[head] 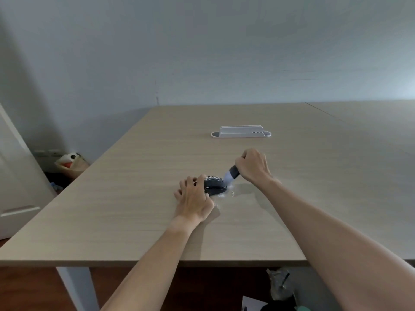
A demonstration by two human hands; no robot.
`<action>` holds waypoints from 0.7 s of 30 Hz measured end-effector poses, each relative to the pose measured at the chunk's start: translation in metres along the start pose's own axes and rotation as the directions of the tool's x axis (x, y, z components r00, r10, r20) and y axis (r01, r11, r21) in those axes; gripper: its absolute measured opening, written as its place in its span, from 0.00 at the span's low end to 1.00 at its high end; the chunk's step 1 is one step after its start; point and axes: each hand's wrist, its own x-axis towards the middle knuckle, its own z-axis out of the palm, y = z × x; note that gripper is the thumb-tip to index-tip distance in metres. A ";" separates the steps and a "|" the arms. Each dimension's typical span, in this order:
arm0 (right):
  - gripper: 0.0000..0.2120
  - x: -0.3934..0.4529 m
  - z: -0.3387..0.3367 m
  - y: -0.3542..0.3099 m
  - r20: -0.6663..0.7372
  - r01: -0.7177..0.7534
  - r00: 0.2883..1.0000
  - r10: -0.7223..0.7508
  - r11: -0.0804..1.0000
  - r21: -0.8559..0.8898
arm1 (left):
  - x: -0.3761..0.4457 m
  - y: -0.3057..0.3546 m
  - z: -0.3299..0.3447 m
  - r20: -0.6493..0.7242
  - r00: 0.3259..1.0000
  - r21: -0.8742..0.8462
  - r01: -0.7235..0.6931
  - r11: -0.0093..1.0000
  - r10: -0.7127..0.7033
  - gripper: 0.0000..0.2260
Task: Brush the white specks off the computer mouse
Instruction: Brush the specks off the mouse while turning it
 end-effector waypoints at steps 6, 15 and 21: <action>0.07 -0.002 0.013 -0.002 0.234 -0.002 0.972 -0.011 0.998 0.055 | 0.001 -0.002 0.000 0.009 1.000 0.020 -0.021 1.000 0.021 0.25; 0.11 0.004 0.001 -0.001 -0.003 -0.008 1.000 0.008 0.999 0.033 | 0.001 -0.002 0.001 0.008 0.999 0.029 -0.043 0.999 0.043 0.27; 0.09 0.001 0.016 -0.007 0.237 -0.043 0.971 0.021 0.995 0.085 | 0.000 -0.003 0.001 0.000 0.999 0.028 -0.053 0.998 0.053 0.27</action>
